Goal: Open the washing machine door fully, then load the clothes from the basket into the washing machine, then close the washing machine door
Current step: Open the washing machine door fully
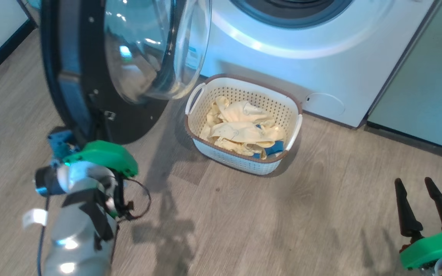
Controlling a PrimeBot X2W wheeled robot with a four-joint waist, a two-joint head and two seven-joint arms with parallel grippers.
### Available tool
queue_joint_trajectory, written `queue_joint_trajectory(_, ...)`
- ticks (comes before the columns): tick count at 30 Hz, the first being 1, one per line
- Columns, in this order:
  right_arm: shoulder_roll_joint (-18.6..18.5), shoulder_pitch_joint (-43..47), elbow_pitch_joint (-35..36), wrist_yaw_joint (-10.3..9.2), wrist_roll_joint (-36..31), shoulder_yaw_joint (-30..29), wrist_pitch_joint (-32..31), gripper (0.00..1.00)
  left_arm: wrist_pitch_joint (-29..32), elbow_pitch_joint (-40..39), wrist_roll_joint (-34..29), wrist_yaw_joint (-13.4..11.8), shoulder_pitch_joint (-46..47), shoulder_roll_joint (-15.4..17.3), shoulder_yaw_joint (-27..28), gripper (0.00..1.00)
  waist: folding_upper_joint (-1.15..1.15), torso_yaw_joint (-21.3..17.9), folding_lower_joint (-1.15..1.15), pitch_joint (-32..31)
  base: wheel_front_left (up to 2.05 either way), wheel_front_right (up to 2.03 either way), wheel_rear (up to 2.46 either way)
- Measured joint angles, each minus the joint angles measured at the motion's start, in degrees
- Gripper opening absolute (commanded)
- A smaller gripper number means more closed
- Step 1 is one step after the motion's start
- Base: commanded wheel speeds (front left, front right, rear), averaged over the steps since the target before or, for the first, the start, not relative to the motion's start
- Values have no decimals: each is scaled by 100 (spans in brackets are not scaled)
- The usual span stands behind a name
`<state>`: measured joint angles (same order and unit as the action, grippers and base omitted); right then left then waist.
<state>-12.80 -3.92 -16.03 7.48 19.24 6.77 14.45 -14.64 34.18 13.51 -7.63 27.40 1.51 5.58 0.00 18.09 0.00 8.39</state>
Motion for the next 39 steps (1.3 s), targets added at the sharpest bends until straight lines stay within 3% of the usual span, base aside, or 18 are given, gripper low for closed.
queue_joint_trajectory(23,-421,-533,79,0,10,182,0,100,0,710,-40,272,1129,188,1831,0,0,141,1,876,0,0,0)
queue_joint_trajectory(39,-512,-681,91,0,41,238,0,100,0,1184,-416,349,1579,323,2588,0,0,160,0,1158,0,0,0)
